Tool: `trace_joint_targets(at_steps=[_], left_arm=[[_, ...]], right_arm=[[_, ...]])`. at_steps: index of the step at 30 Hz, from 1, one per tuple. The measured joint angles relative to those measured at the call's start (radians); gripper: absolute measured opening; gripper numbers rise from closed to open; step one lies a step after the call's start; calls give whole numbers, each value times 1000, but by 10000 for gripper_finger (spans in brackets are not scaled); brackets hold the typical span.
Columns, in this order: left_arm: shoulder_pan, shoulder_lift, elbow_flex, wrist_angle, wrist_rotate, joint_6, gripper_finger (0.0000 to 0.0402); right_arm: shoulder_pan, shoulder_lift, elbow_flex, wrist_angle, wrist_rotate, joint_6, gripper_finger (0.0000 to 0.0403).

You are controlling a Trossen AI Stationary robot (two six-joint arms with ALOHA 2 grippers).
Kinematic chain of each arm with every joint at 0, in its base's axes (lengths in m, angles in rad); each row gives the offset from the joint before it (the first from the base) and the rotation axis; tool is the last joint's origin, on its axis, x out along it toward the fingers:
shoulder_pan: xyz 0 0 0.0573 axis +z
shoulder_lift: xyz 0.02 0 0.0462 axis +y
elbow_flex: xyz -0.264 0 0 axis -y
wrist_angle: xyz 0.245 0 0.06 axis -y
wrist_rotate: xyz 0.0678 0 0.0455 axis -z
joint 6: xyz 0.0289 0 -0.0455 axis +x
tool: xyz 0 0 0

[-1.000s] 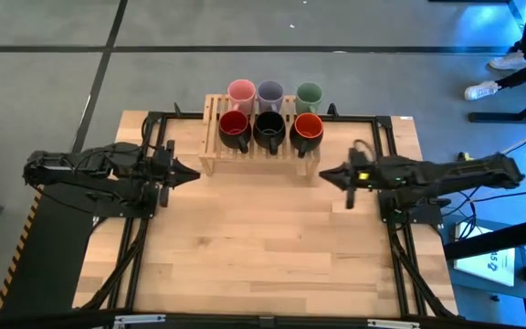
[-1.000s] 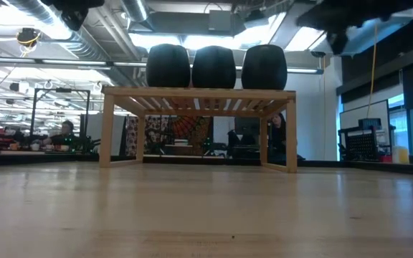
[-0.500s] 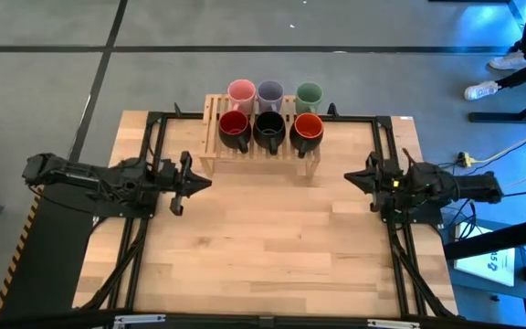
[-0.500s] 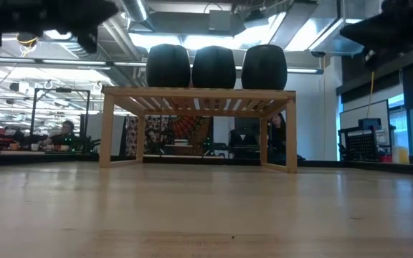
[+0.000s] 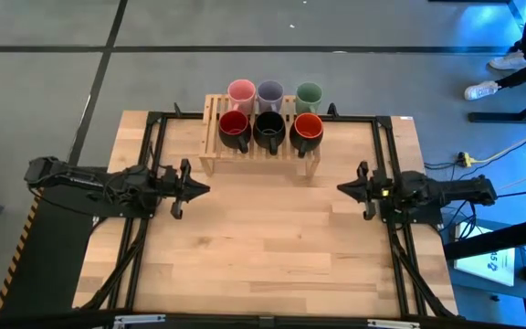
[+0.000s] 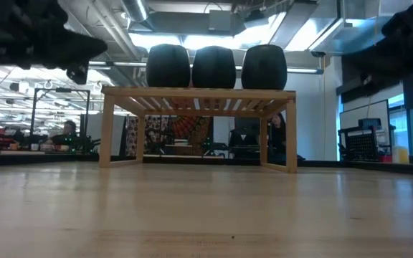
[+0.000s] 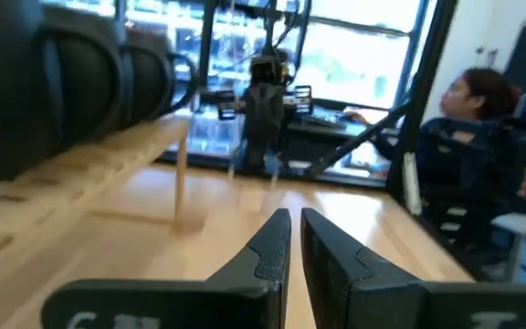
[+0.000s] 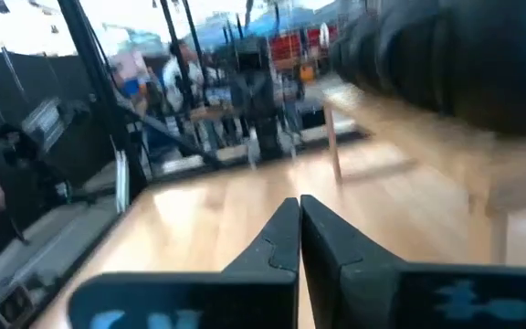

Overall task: Place coffee mugs
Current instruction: Return to Home Position

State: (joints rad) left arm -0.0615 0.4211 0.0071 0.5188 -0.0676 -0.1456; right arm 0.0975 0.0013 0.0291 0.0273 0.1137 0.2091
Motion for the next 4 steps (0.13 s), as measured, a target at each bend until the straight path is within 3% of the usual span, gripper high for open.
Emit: trace_joint_targets(at_steps=[4], left_arm=[[0, -52, 0, -75, -27, -6, 23]], right_arm=[[0, 7, -22, 18, -1, 4, 1]])
